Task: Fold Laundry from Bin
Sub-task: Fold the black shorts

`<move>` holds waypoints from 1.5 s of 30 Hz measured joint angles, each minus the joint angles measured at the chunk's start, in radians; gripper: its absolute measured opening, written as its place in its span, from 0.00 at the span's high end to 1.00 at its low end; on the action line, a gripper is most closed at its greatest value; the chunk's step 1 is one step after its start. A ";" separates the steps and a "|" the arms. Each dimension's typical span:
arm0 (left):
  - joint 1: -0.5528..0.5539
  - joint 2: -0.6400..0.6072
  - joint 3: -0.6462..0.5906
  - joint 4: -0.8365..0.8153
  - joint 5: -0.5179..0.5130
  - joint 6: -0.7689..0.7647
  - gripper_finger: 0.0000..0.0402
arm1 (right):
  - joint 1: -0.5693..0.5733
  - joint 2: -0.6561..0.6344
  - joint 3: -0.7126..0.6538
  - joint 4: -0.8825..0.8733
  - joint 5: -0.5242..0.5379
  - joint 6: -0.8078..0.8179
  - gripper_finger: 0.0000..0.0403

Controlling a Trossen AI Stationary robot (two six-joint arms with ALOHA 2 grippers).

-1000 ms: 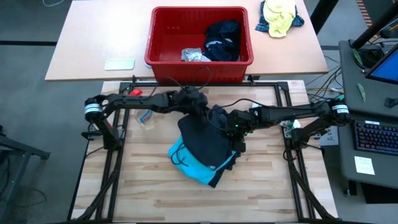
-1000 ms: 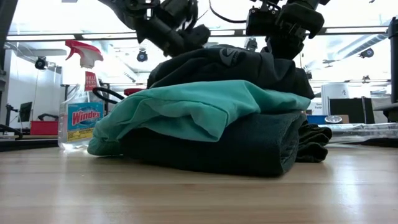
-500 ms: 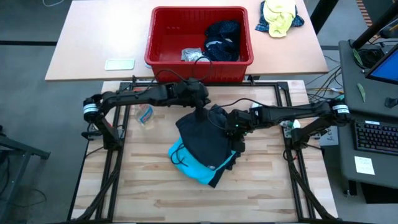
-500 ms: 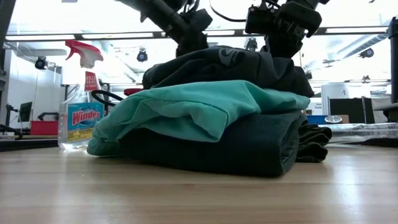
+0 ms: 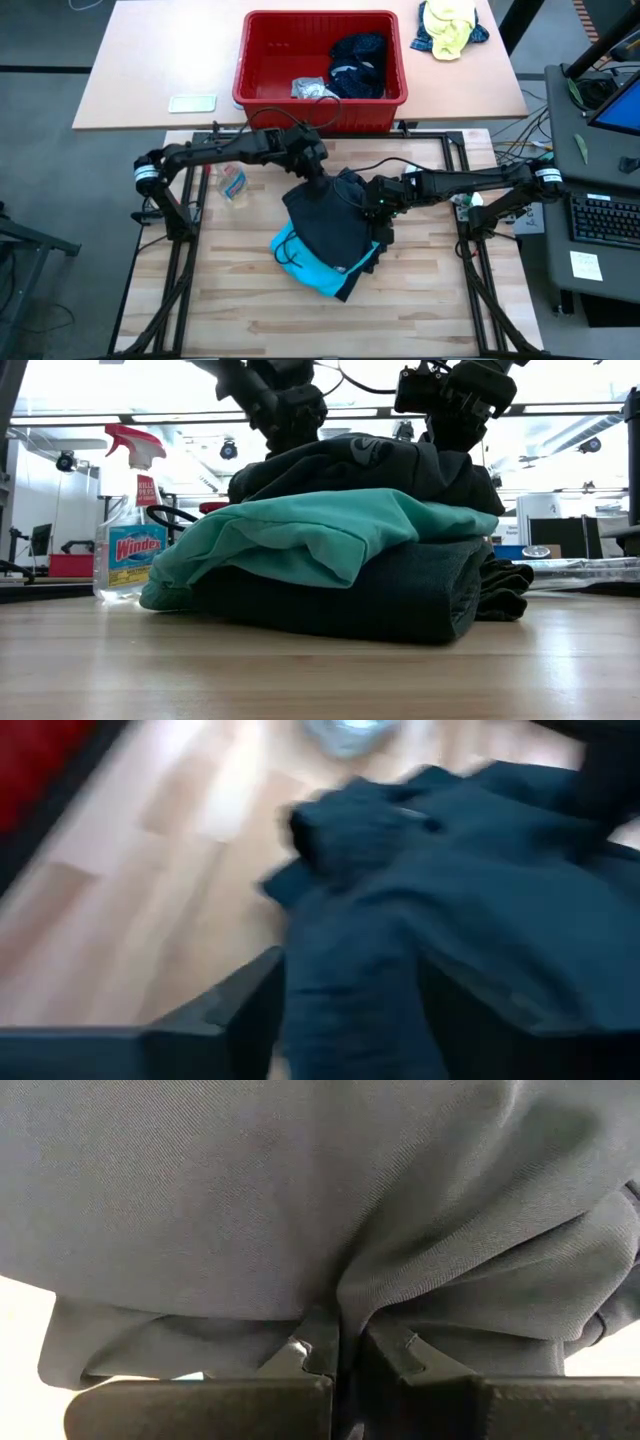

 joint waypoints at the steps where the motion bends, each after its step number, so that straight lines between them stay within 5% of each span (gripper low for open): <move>1: 0.003 0.000 0.000 0.000 -0.019 0.000 0.44 | 0.000 0.000 0.000 0.000 0.000 0.004 0.97; 8: 0.005 0.000 -0.002 0.037 -0.034 0.004 0.25 | 0.000 0.000 0.000 0.001 0.000 0.018 0.97; 24: -0.004 0.126 -0.007 0.080 -0.035 -0.008 0.31 | 0.000 0.000 0.000 0.000 -0.001 0.019 0.97; 29: -0.022 0.128 -0.007 0.123 -0.123 0.050 0.47 | 0.000 0.000 -0.001 0.000 0.000 0.019 0.97; 32: -0.034 0.113 -0.007 0.134 -0.187 0.086 0.66 | 0.000 0.000 -0.001 0.000 0.000 0.018 0.97; 36: -0.043 0.094 -0.007 0.151 -0.123 0.109 0.95 | 0.000 0.000 -0.001 0.000 -0.001 0.017 0.97; 45: -0.056 0.048 -0.007 0.159 -0.229 0.126 0.99 | 0.002 -0.006 0.002 0.000 0.002 0.026 0.97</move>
